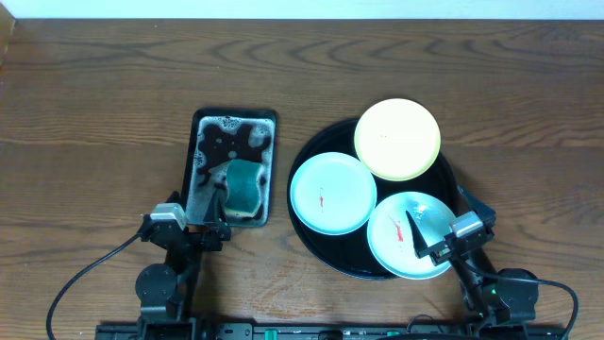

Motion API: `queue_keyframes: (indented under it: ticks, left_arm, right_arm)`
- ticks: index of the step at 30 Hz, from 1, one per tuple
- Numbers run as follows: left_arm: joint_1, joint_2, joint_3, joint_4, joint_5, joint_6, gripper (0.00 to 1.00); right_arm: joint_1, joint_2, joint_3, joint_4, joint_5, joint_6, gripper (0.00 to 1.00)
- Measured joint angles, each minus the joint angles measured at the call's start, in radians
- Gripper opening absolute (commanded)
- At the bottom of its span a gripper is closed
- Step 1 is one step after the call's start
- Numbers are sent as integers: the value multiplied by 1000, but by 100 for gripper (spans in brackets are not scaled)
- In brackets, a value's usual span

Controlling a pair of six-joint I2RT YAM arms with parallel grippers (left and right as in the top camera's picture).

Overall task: Clean dirty plates on tray and stack at the side
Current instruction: 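Lower the left gripper into the soapy tray and grasp the green sponge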

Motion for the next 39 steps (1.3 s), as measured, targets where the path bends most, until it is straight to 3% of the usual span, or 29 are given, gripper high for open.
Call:
queue_keyframes:
  ticks: [10, 15, 21, 25, 33, 39]
  left_arm:
    - [0, 0, -2, 63, 135, -1, 84]
    - [0, 0, 3, 95, 207, -24, 84]
    - [0, 78, 177, 37, 236, -60, 84]
    - [0, 275, 443, -206, 240, -65, 84]
    - [0, 760, 1007, -837, 243, -33, 84]
    - [0, 945, 1130, -939, 250, -7, 84]
  right_arm:
    - [0, 0, 0, 62, -124, 2, 99]
    - [0, 0, 4, 106, -167, 98, 99]
    - [0, 68, 178, 6, -198, 182, 99]
    - [0, 241, 426, -155, -208, 188, 99]
    - [1, 779, 981, -692, -196, 182, 99]
    - [1, 1045, 1109, -778, -194, 189, 99]
